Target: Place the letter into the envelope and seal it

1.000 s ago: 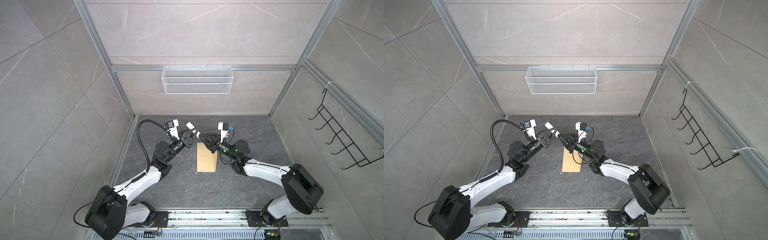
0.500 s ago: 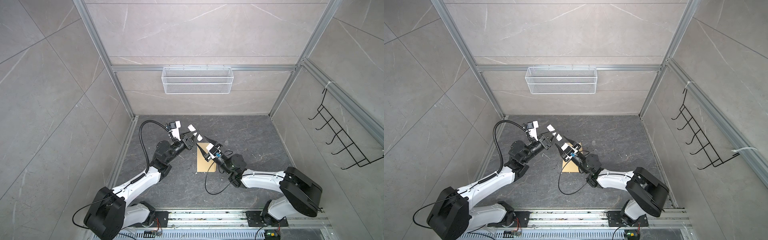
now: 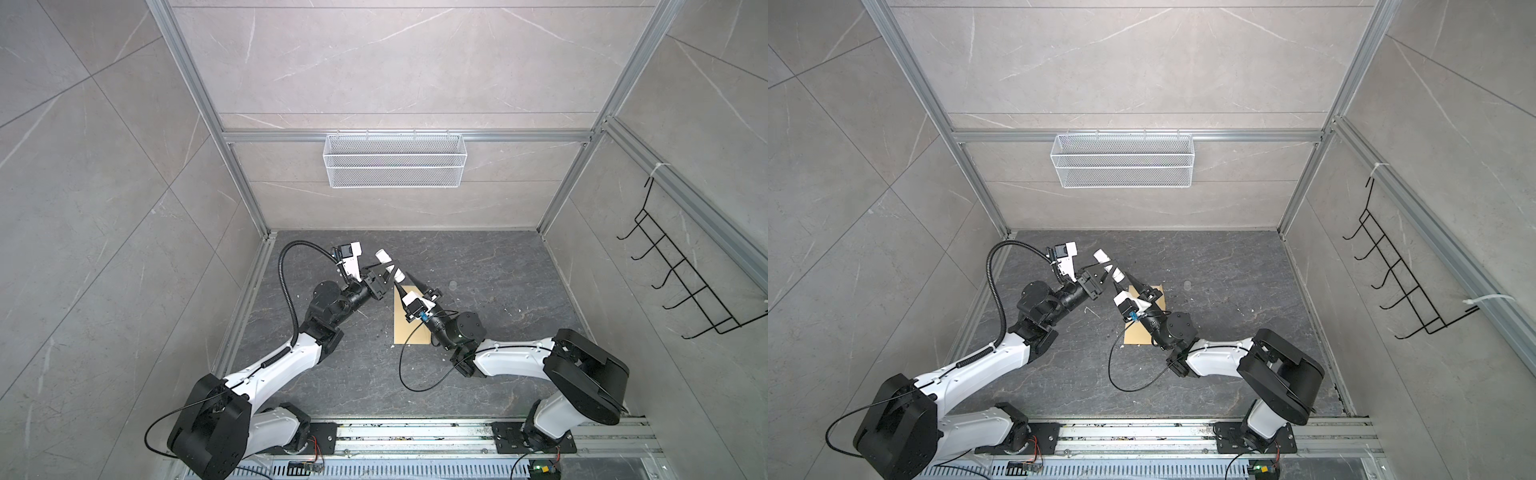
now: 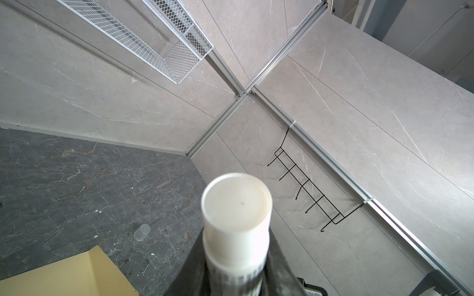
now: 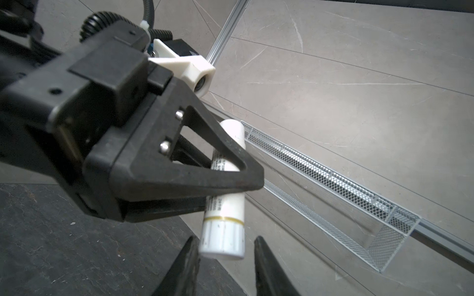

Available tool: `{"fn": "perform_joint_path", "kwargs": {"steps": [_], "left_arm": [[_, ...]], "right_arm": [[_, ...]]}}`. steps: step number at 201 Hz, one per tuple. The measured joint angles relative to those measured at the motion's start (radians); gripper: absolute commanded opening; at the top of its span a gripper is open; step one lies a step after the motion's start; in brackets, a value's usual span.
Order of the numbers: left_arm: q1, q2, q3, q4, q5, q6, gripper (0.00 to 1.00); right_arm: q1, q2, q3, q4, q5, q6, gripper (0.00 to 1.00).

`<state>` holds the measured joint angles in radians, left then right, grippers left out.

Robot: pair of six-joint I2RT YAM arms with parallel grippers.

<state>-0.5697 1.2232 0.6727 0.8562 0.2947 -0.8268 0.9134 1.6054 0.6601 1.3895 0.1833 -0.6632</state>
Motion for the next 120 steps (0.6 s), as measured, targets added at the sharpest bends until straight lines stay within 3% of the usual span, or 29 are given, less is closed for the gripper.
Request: {"fn": "perform_joint_path", "kwargs": {"steps": [84,120], "left_arm": [[0.0,0.0,0.0,0.005,-0.002,-0.001,0.0],[0.0,0.0,0.0,0.003,-0.005,0.0,0.0]], "right_arm": [[0.008,0.011,0.024,-0.016,0.016,-0.014,0.21],[0.008,0.01,0.027,-0.027,0.019,0.021,0.08]]}}
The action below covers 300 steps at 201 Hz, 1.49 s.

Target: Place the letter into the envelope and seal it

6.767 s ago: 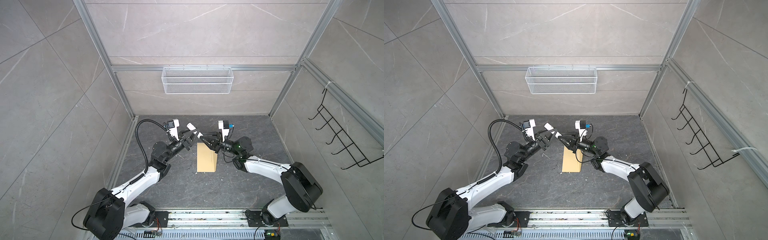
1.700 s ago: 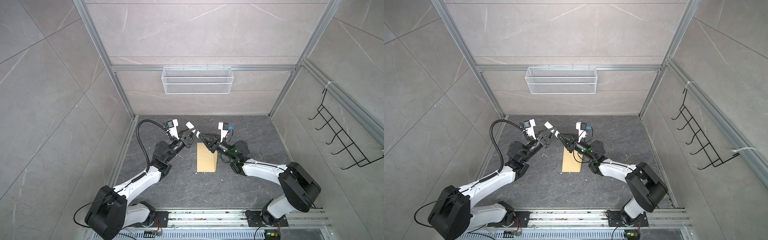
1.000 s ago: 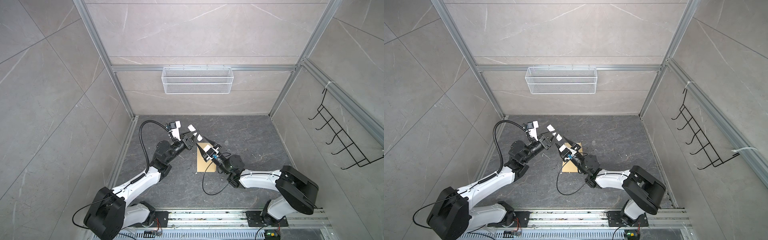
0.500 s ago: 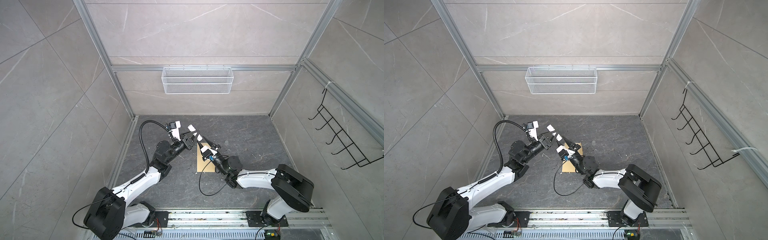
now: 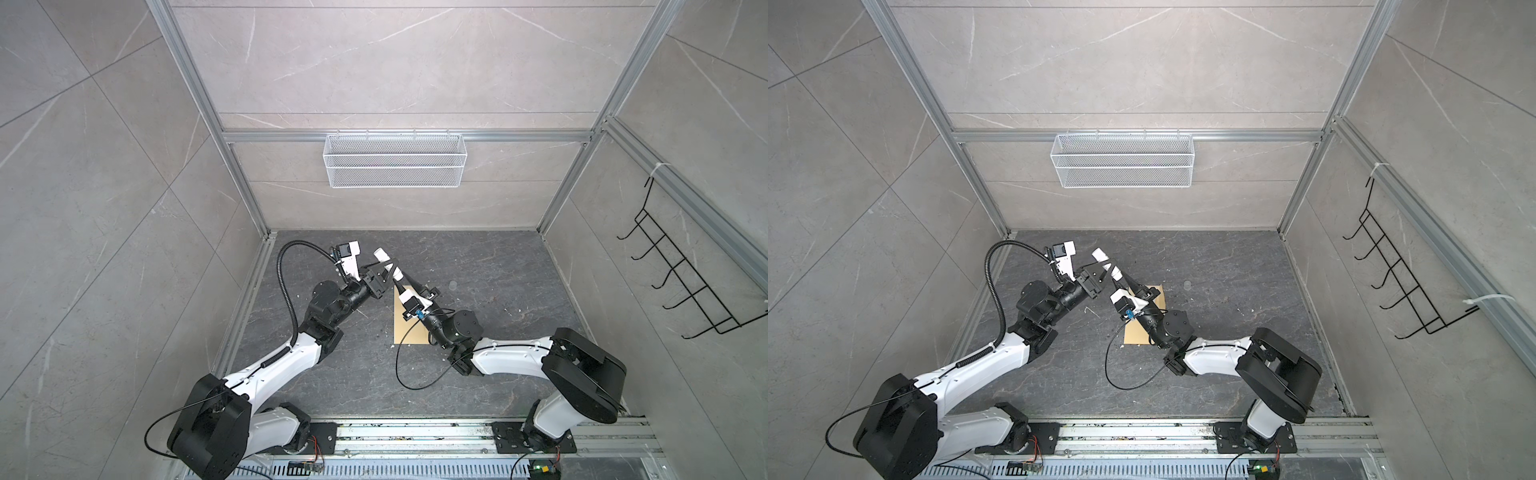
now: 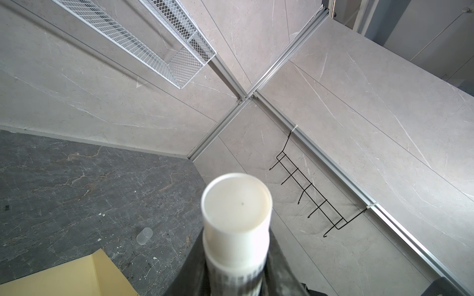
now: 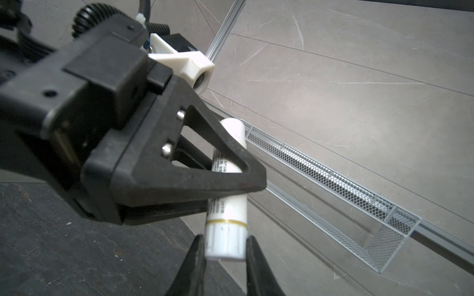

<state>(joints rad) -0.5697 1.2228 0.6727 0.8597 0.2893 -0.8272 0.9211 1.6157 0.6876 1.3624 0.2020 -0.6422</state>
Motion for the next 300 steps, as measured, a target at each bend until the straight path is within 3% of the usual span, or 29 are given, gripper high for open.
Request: {"fn": "perform_joint_path", "kwargs": {"steps": [17,35,71,104,137,156,173,188,207,239,266,300], "left_arm": [[0.0,0.0,0.0,-0.002,0.0,0.0,0.0],[0.0,0.0,0.0,0.007,0.0,0.001,0.0],[0.0,0.0,0.0,0.066,-0.002,0.005,0.0],[0.001,0.0,0.0,0.109,-0.002,0.005,0.0],[0.01,0.001,-0.003,0.112,-0.014,0.016,0.0],[0.005,0.001,-0.017,0.1,0.009,0.016,0.0],[-0.003,0.001,-0.018,0.084,0.019,0.016,0.0],[-0.004,0.001,-0.018,0.077,0.026,0.012,0.0],[-0.004,0.001,-0.018,0.069,0.026,0.005,0.0],[-0.004,0.001,-0.018,0.051,0.026,-0.004,0.0],[-0.004,0.001,-0.018,0.043,0.026,-0.012,0.0],[-0.004,0.001,-0.018,0.043,0.026,-0.018,0.0]], "right_arm": [[-0.003,-0.013,0.002,-0.026,-0.009,0.069,0.05],[-0.032,-0.06,0.007,-0.115,-0.078,0.226,0.02],[-0.153,-0.126,0.061,-0.276,-0.391,0.689,0.03],[-0.24,-0.111,0.102,-0.274,-0.624,1.096,0.02],[-0.284,-0.062,0.108,-0.164,-0.684,1.348,0.03],[-0.324,-0.051,0.134,-0.133,-0.656,1.405,0.12],[-0.336,-0.058,0.138,-0.131,-0.636,1.392,0.26],[-0.333,-0.074,0.135,-0.151,-0.623,1.331,0.47],[-0.323,-0.128,0.103,-0.182,-0.582,1.179,0.57],[-0.23,-0.233,0.006,-0.191,-0.443,0.758,0.6],[-0.109,-0.223,-0.037,-0.176,-0.32,0.402,0.61],[-0.046,-0.134,-0.052,-0.103,-0.201,0.136,0.55]]}}
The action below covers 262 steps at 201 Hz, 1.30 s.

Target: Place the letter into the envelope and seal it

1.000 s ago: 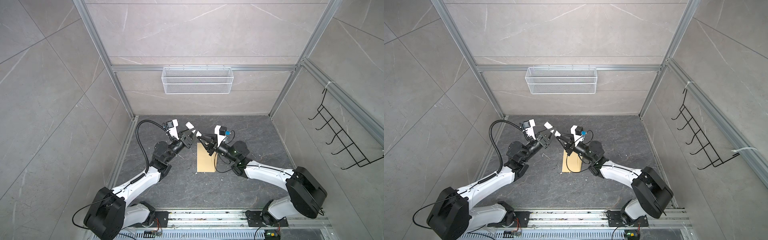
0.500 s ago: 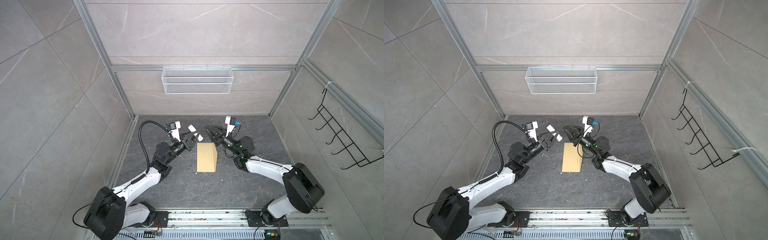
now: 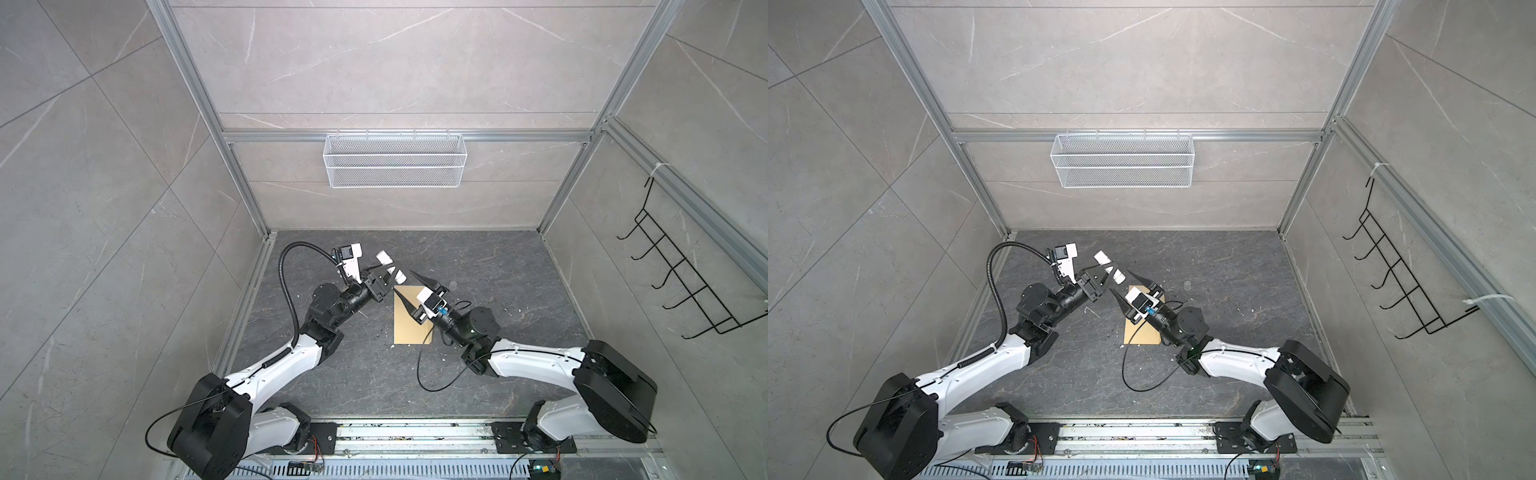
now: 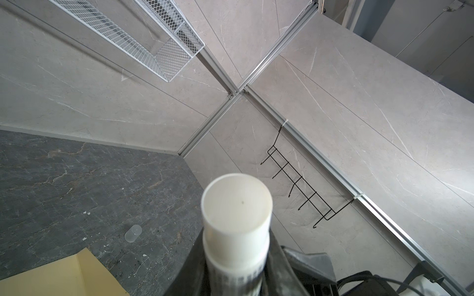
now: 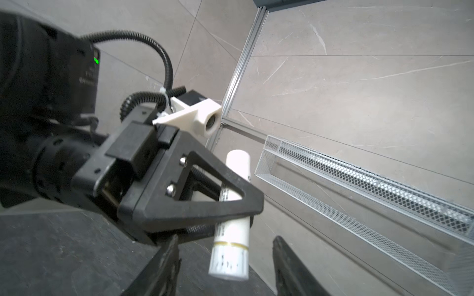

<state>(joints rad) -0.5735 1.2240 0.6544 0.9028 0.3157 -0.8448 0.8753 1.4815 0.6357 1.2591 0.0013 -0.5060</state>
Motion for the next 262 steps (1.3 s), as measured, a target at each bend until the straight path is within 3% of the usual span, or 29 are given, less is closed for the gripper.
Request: {"fn": "perform_joint_path", "kwargs": {"steps": [66,122,179,214,262], "left_arm": [[0.0,0.0,0.0,-0.001,0.0,-0.001,0.0],[0.0,0.0,0.002,-0.001,-0.001,-0.001,0.0],[0.002,0.0,0.004,0.001,-0.009,-0.001,0.0],[0.003,0.0,0.005,0.003,-0.015,-0.001,0.0],[0.002,0.004,0.02,0.05,-0.007,-0.001,0.0]], "right_arm": [[0.032,0.053,0.013,0.029,0.125,-0.172,0.34],[0.039,0.071,0.038,0.027,0.164,-0.186,0.26],[0.041,0.073,0.05,0.016,0.175,-0.161,0.08],[0.032,0.047,0.064,-0.05,0.154,0.017,0.05],[-0.099,-0.02,0.097,-0.167,-0.167,0.593,0.06]]}}
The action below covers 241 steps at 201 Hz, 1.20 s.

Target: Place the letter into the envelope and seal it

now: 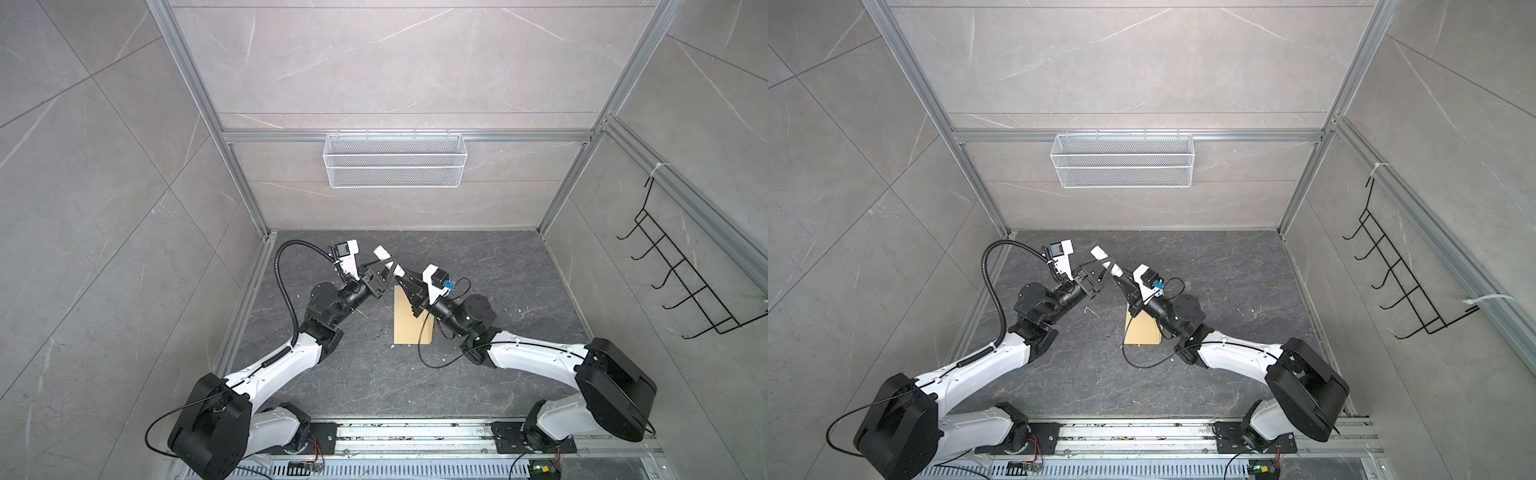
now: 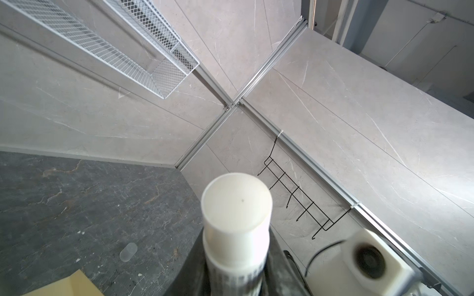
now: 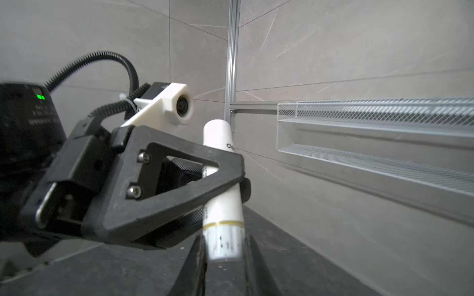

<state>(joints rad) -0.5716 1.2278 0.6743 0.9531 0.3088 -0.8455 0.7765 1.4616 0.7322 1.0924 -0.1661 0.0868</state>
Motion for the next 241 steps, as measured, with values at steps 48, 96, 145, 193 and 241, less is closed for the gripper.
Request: {"fn": "perform_joint_path", "kwargs": {"steps": [48,96,145,193,241], "left_arm": [[0.009,0.008,0.001,0.041,0.01,0.006,0.0],[-0.002,0.009,0.0,0.034,0.042,0.006,0.0],[-0.002,0.009,0.0,0.01,0.041,0.003,0.0],[-0.002,0.009,0.0,0.01,0.038,-0.008,0.0],[0.0,0.009,0.0,-0.008,0.029,-0.012,0.0]], "right_arm": [[-0.132,0.028,0.054,0.098,-0.175,0.488,0.06],[-0.151,0.039,0.072,0.148,-0.197,0.537,0.28],[-0.036,-0.091,-0.02,0.052,-0.086,-0.014,0.59],[0.154,-0.031,-0.057,0.093,0.144,-0.59,0.55],[0.19,0.06,-0.053,0.183,0.314,-0.799,0.43]]}}
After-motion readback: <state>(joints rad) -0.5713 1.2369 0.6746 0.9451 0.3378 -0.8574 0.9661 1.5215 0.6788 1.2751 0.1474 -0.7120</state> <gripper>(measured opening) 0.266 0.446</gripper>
